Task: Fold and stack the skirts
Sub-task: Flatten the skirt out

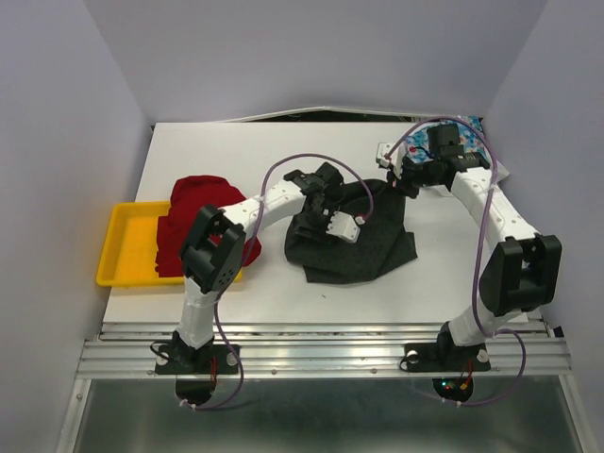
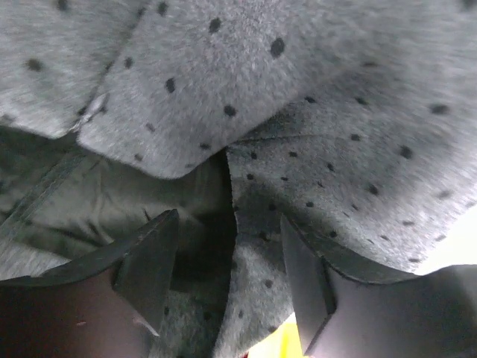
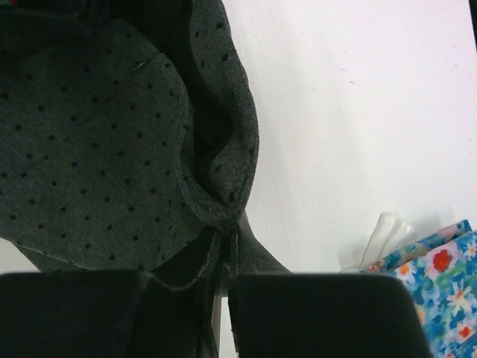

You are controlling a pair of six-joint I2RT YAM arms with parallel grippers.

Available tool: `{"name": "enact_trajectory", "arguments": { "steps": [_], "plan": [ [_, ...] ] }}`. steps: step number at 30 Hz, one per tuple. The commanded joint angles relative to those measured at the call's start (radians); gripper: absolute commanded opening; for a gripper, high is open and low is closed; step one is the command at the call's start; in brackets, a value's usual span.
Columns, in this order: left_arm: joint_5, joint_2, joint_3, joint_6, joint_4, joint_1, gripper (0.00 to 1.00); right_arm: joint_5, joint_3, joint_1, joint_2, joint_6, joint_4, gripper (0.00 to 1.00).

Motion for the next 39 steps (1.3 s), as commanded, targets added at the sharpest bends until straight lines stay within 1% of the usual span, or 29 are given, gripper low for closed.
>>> {"name": "enact_trajectory", "arguments": {
  "steps": [1,3,4,6,7,8,12,13,14,15,16,17,18,19,21,22,24,25,27,28,29,30,31,32,33,34,36,37,39],
  "plan": [
    [-0.069,0.061,0.107,0.004,-0.204,-0.007,0.63,-0.007,0.011,-0.013,0.015,0.052,0.012,0.01],
    [-0.055,0.081,0.134,0.008,-0.277,-0.007,0.58,-0.002,0.037,-0.013,0.029,0.081,0.014,0.01],
    [-0.049,0.092,0.151,0.016,-0.345,-0.009,0.49,-0.002,0.049,-0.027,0.048,0.102,0.014,0.01],
    [-0.046,0.078,0.145,0.024,-0.381,-0.006,0.38,-0.004,0.074,-0.056,0.063,0.118,0.012,0.01],
    [-0.049,0.025,0.103,0.045,-0.377,-0.006,0.21,-0.007,0.092,-0.067,0.069,0.122,0.011,0.01],
    [-0.035,-0.009,0.089,0.076,-0.369,0.000,0.14,-0.007,0.097,-0.089,0.075,0.130,0.011,0.01],
    [0.049,-0.158,0.107,0.081,-0.329,0.033,0.00,-0.005,0.102,-0.117,0.060,0.156,0.008,0.01],
    [0.071,-0.234,0.105,0.081,-0.284,0.055,0.00,-0.004,0.097,-0.117,0.054,0.158,0.008,0.01],
    [0.121,-0.326,0.072,0.073,-0.213,0.069,0.00,0.004,0.092,-0.126,0.040,0.162,0.008,0.01],
    [0.152,-0.327,0.072,0.078,-0.213,0.086,0.00,0.007,0.089,-0.126,0.033,0.165,0.008,0.01],
    [0.184,-0.427,0.009,0.078,-0.140,0.103,0.00,0.009,0.085,-0.126,0.026,0.173,0.008,0.01],
    [0.206,-0.483,-0.032,0.078,-0.097,0.131,0.00,0.016,0.082,-0.137,0.023,0.179,0.009,0.01],
    [0.242,-0.533,-0.087,0.084,-0.057,0.146,0.00,0.021,0.073,-0.137,0.019,0.181,0.008,0.01],
    [0.253,-0.639,-0.205,0.106,0.024,0.157,0.00,0.029,0.065,-0.146,0.011,0.181,0.008,0.01],
    [0.264,-0.730,-0.325,0.131,0.088,0.178,0.00,0.038,0.045,-0.159,0.005,0.181,0.006,0.01],
    [0.263,-0.803,-0.434,0.140,0.133,0.181,0.00,0.041,0.040,-0.172,0.000,0.181,0.006,0.01],
    [0.264,-0.856,-0.529,0.156,0.166,0.188,0.00,0.042,0.031,-0.182,-0.004,0.178,-0.011,0.01],
    [0.266,-0.894,-0.613,0.174,0.186,0.192,0.00,0.038,0.028,-0.182,-0.009,0.175,-0.030,0.01],
    [0.266,-0.928,-0.692,0.162,0.224,0.197,0.00,0.023,0.025,-0.182,-0.017,0.179,-0.050,0.01],
    [0.267,-0.958,-0.762,0.150,0.279,0.201,0.00,0.010,0.026,-0.182,-0.018,0.172,-0.079,0.01],
    [0.264,-0.975,-0.790,0.131,0.316,0.203,0.01,-0.009,0.028,-0.182,-0.023,0.147,-0.099,0.01],
    [0.266,-0.985,-0.819,0.067,0.382,0.221,0.03,-0.017,0.028,-0.182,-0.024,0.145,-0.119,0.01],
    [0.275,-0.995,-0.839,0.049,0.395,0.238,0.04,-0.022,0.025,-0.182,-0.027,0.144,-0.135,0.01],
    [0.295,-1.006,-0.861,0.032,0.411,0.253,0.07,-0.023,0.011,-0.182,-0.036,0.138,-0.150,0.01],
    [0.304,-1.006,-0.866,-0.041,0.431,0.269,0.10,-0.023,0.002,-0.182,-0.044,0.133,-0.155,0.01],
    [0.319,-1.005,-0.855,-0.076,0.441,0.304,0.21,-0.025,-0.012,-0.182,-0.053,0.127,-0.164,0.01],
    [0.397,-0.993,-0.827,-0.125,0.410,0.333,0.32,-0.040,-0.056,-0.182,-0.082,0.112,-0.170,0.01],
    [0.416,-0.980,-0.806,-0.187,0.384,0.338,0.41,-0.048,-0.073,-0.182,-0.092,0.113,-0.167,0.01],
    [0.470,-0.962,-0.781,-0.246,0.358,0.338,0.64,-0.066,-0.115,-0.182,-0.106,0.145,-0.146,0.01]
  ]
}}
